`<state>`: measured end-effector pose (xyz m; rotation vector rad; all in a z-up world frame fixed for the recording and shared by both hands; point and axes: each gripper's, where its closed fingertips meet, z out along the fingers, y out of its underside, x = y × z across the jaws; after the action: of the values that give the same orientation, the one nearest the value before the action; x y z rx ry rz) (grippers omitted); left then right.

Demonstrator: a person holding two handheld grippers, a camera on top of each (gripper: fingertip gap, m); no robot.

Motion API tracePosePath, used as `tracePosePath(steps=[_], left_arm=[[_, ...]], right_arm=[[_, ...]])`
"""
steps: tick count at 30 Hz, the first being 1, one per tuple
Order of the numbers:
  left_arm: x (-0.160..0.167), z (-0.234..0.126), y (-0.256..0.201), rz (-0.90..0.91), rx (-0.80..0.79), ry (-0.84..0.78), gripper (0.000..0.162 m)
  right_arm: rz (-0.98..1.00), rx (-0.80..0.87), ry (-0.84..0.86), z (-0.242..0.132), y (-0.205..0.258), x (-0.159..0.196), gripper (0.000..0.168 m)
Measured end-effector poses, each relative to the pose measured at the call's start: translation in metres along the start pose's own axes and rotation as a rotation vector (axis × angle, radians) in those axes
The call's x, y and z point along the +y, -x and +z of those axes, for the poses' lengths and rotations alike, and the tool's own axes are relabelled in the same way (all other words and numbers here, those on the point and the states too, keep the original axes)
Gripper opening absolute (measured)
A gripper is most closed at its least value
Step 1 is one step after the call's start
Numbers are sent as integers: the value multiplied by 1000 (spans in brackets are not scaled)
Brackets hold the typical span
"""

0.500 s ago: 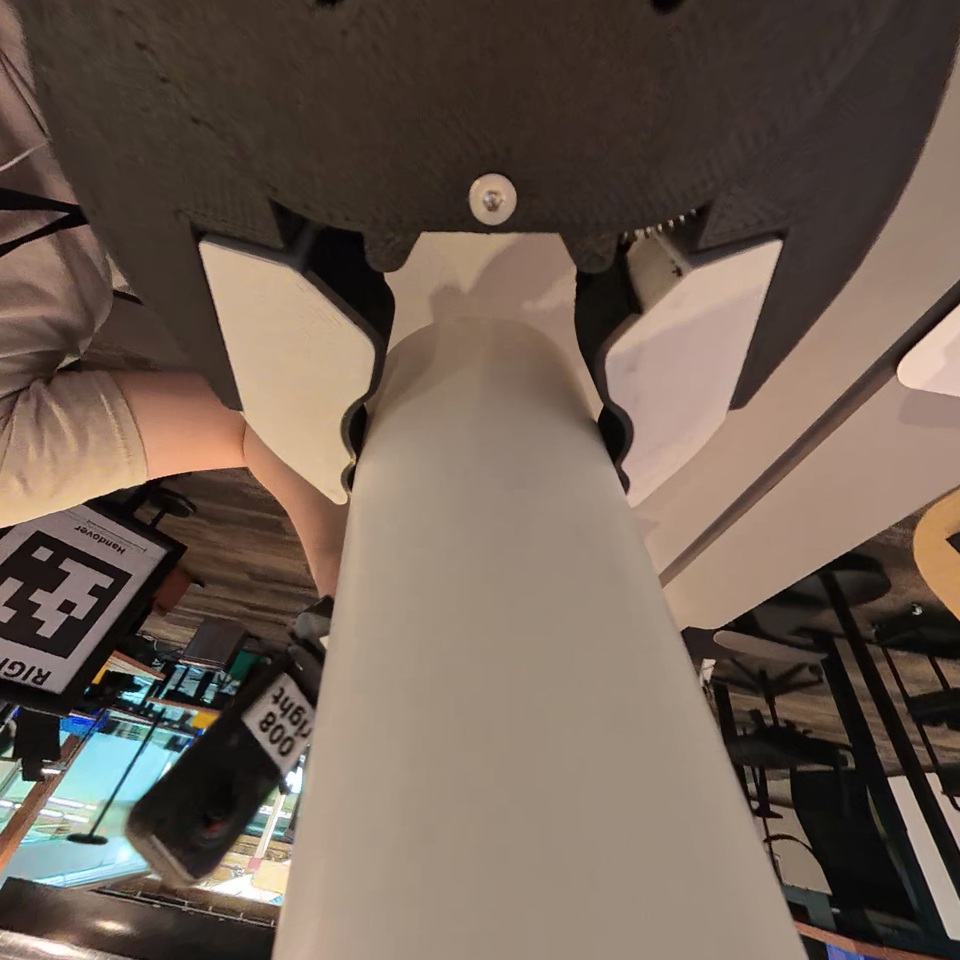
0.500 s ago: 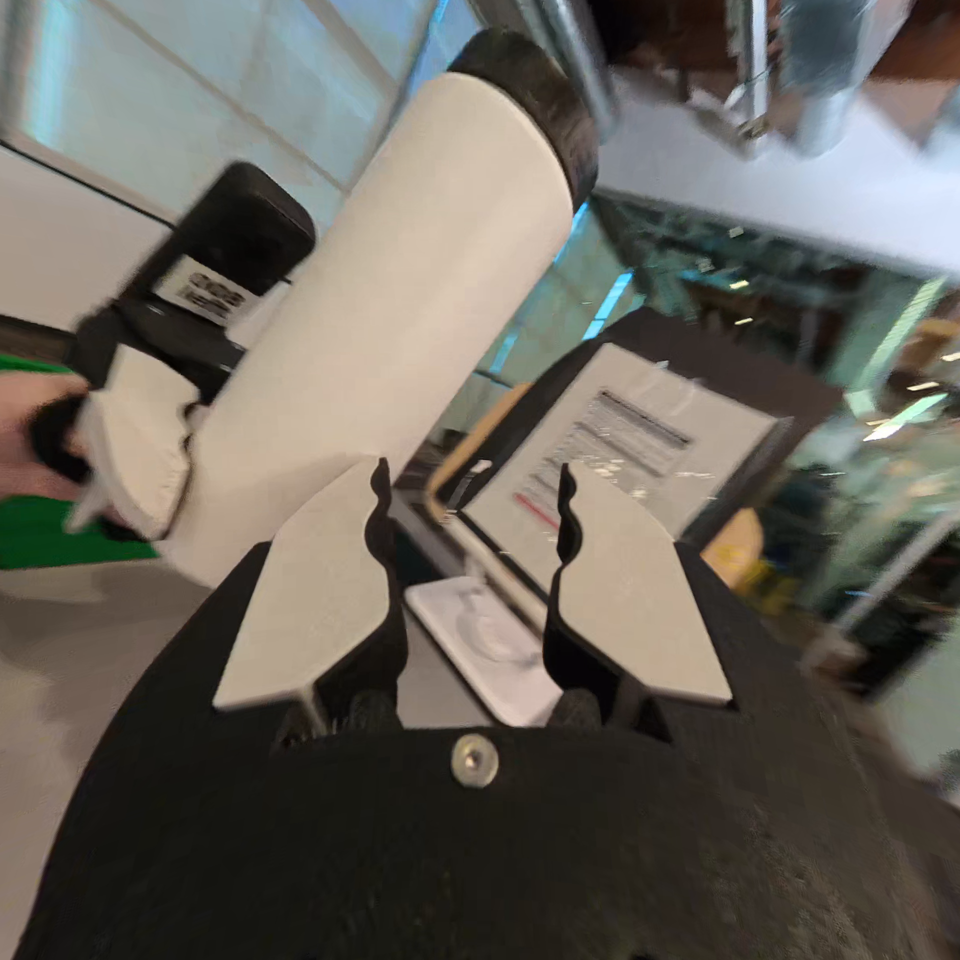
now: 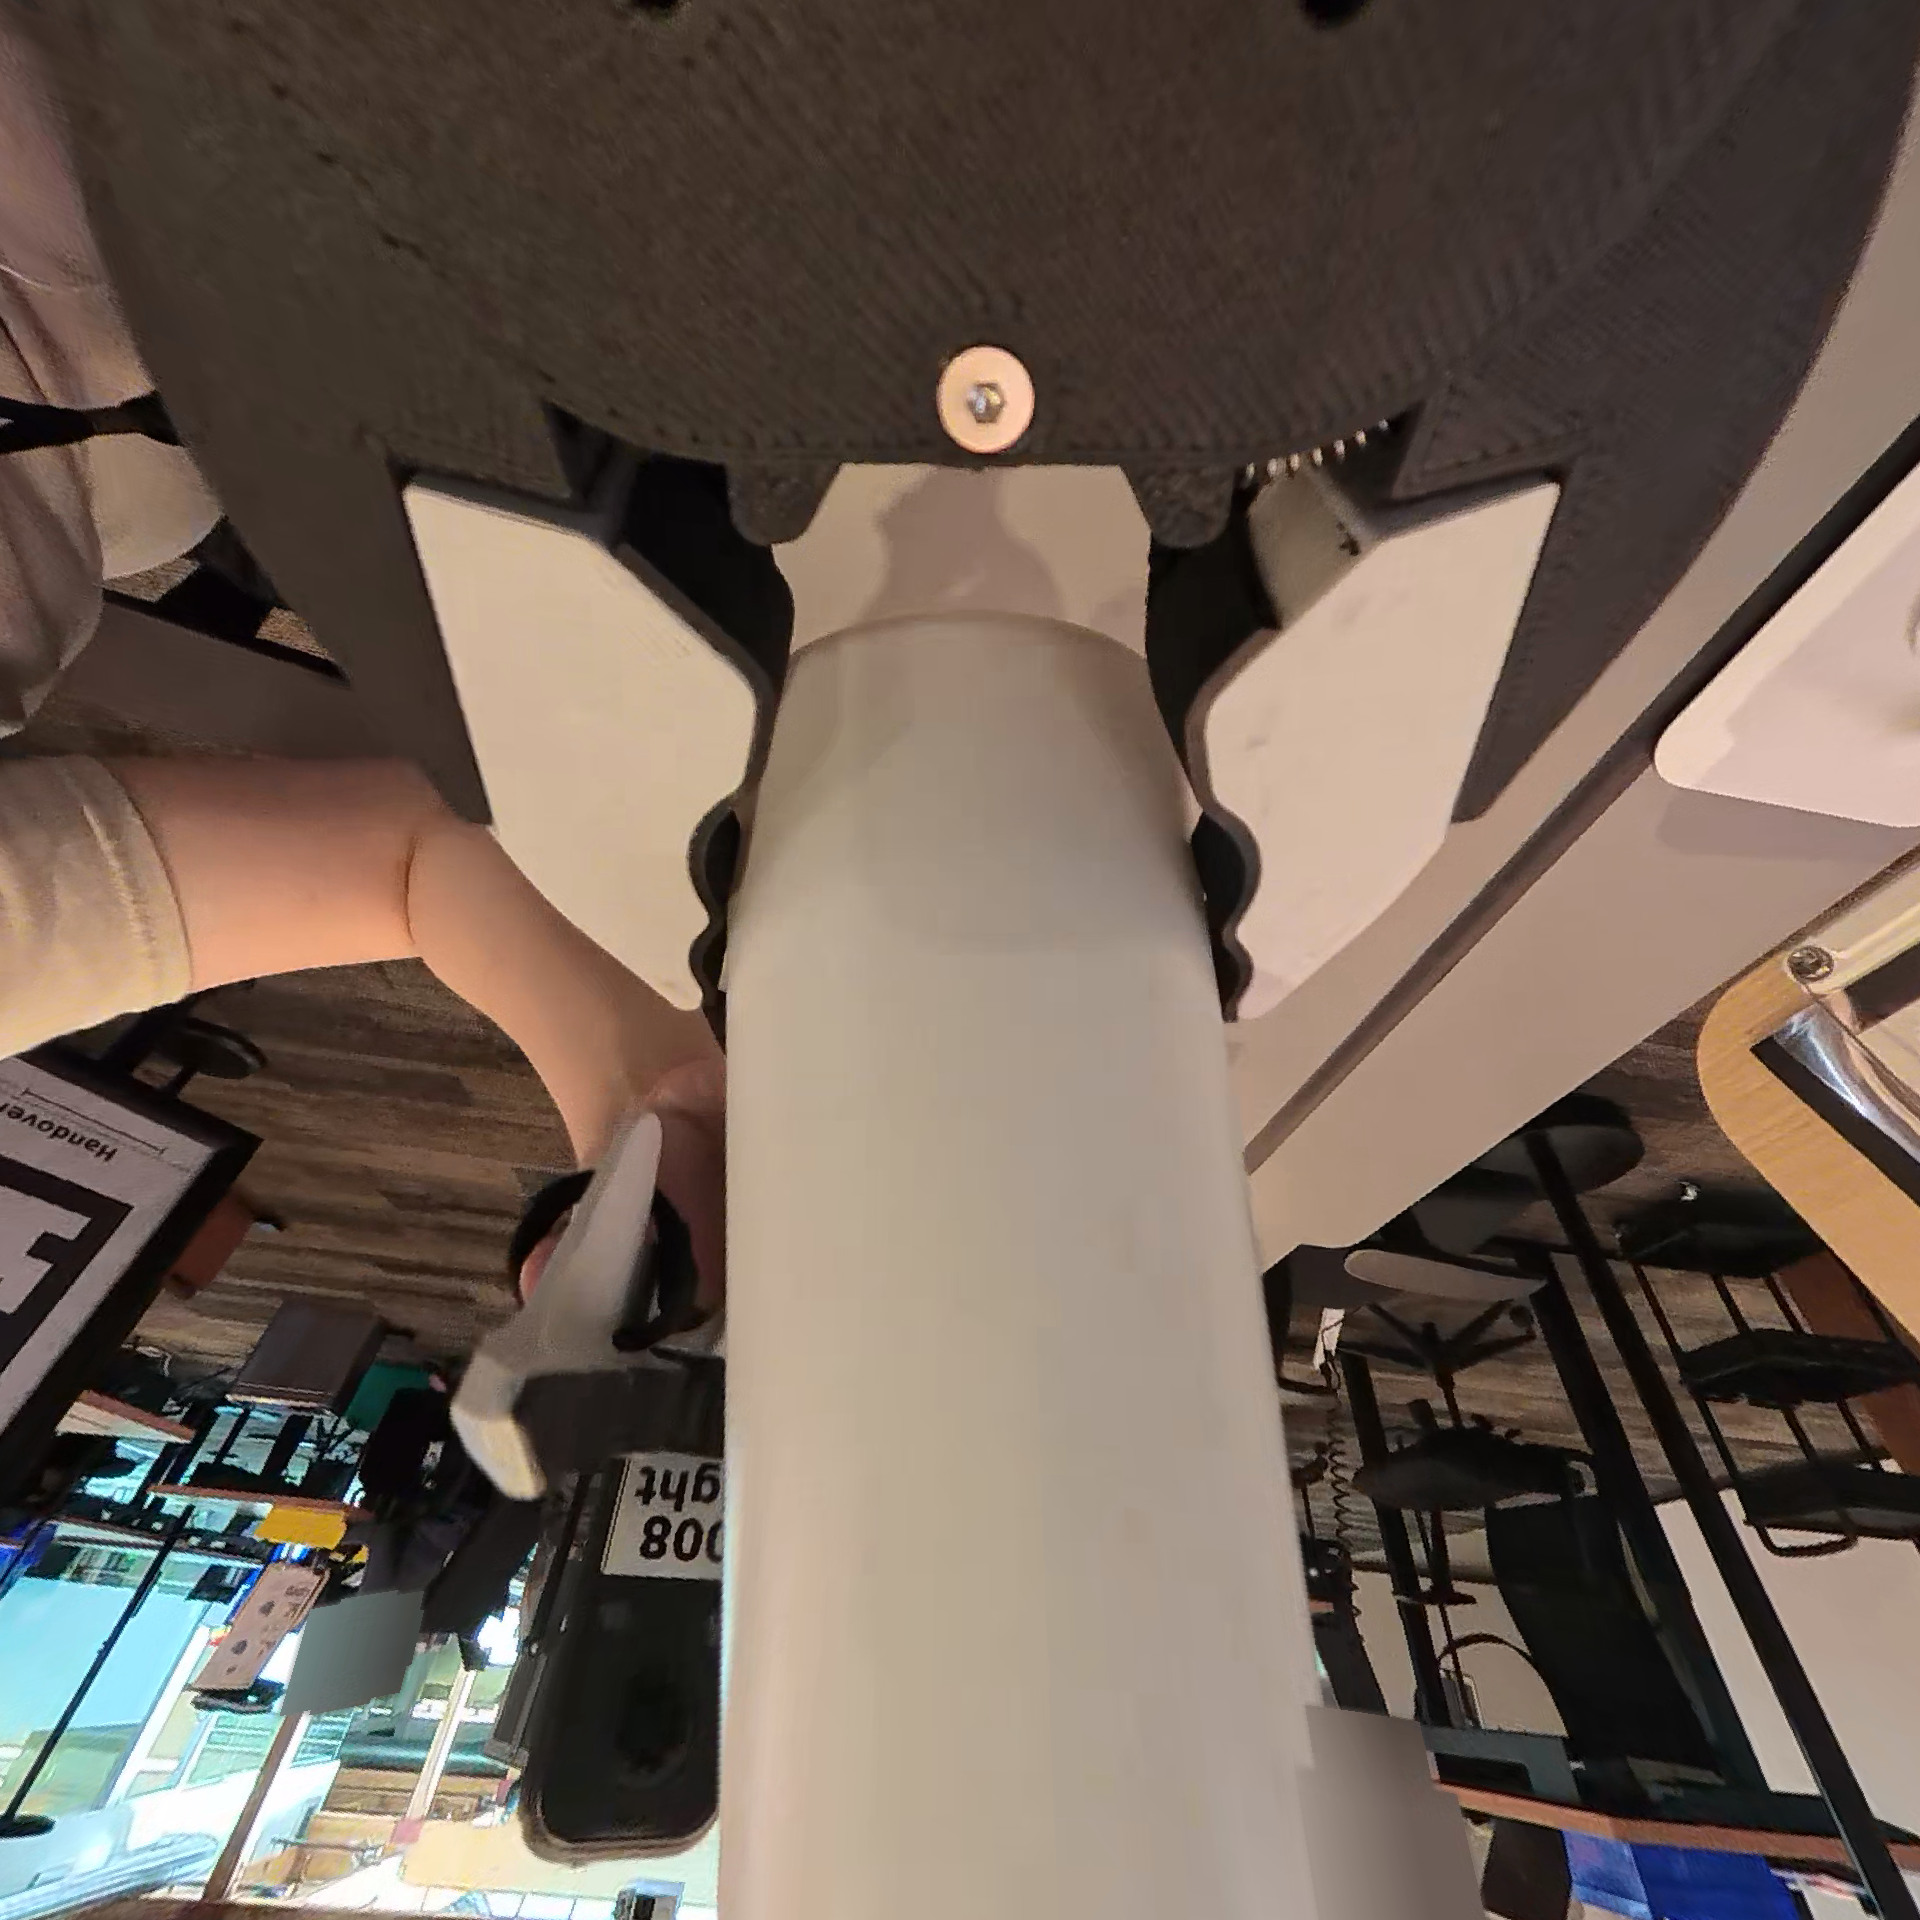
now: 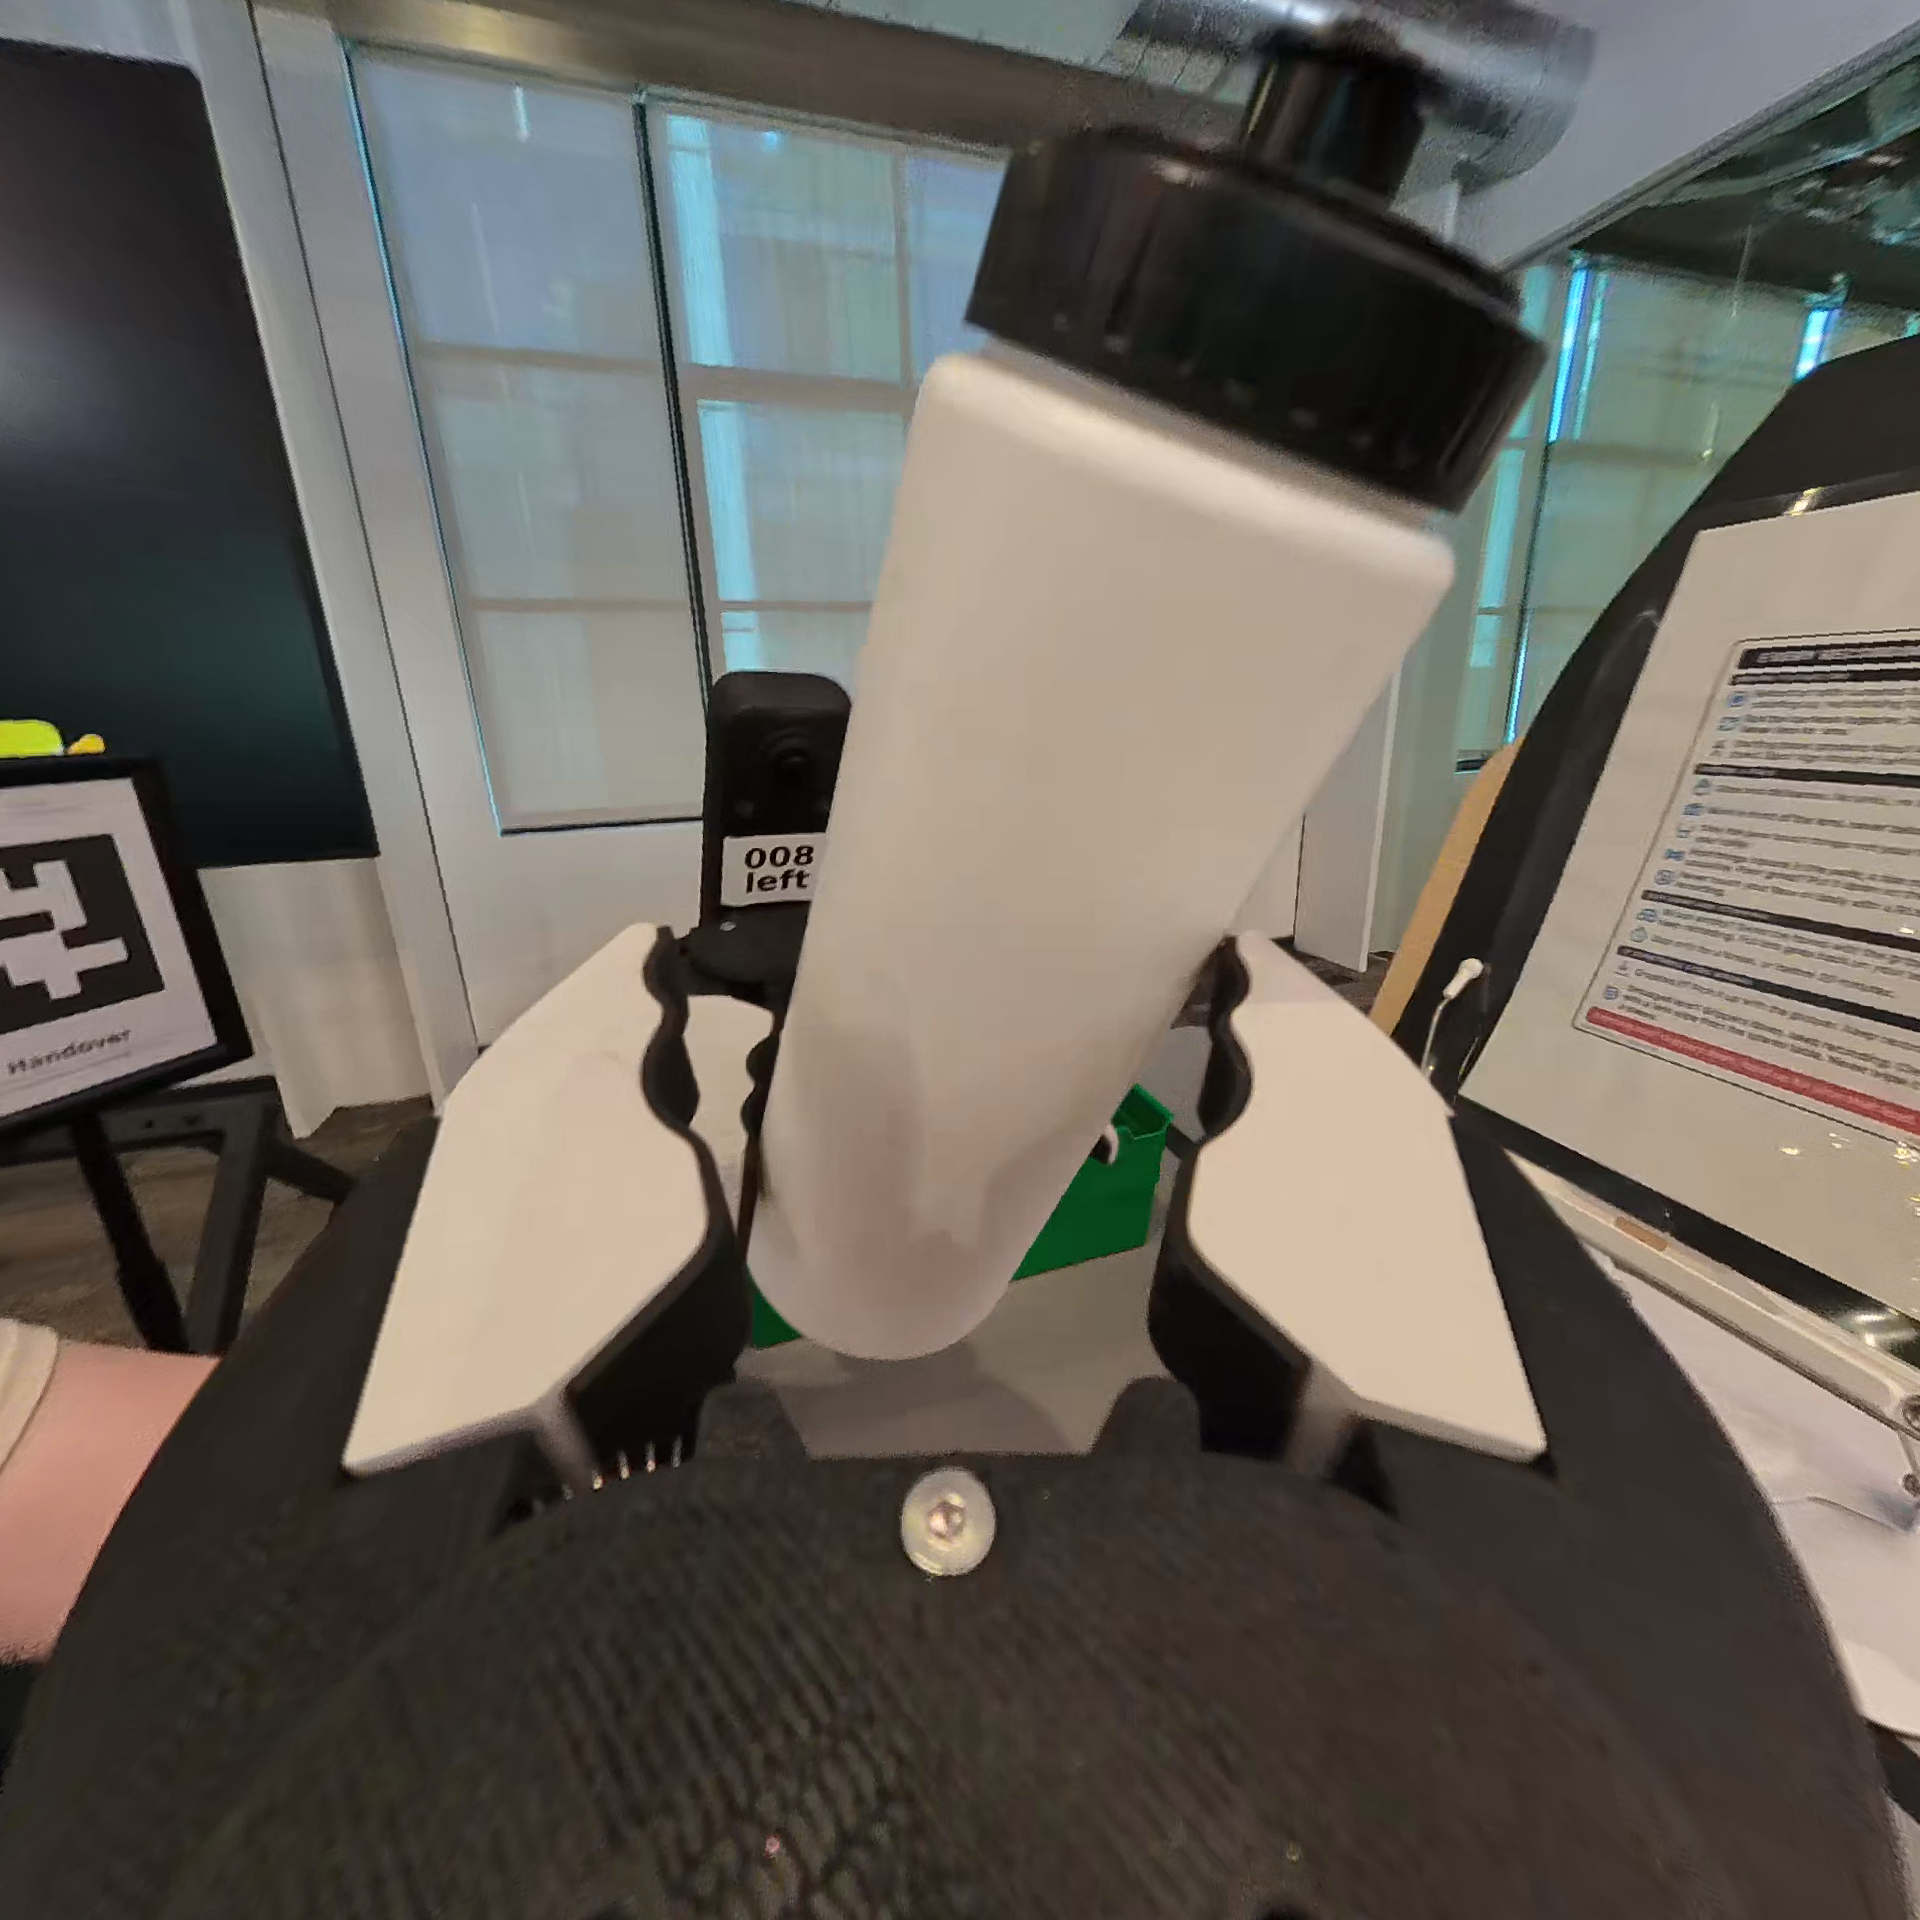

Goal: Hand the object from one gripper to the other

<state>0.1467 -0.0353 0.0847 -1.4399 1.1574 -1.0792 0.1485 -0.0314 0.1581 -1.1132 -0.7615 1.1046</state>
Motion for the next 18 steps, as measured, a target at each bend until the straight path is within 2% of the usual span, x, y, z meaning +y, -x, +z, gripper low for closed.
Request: tracePosePath(steps=[4,8,11,13,15,18], left_arm=[[8,4,-2,32,7,46,87],[18,12,-1,51,-15,108,88],[19,7,5,31,-35,96,87],[11,-7,13,-18,-54,36,94],[-3,-29,24,-53,-101,-52,94],[-24,-59,37,-15,-244,-159,103]], right_arm=[[132,53,-109,-8,-18,-12,85],[207,14,-34,-9,-23,-3,85],[167,24,-4,-8,-26,1,85],[42,126,24,-8,-38,7,85],[-181,286,95,-10,-56,16,85],[-541,499,193,-14,-75,24,85]])
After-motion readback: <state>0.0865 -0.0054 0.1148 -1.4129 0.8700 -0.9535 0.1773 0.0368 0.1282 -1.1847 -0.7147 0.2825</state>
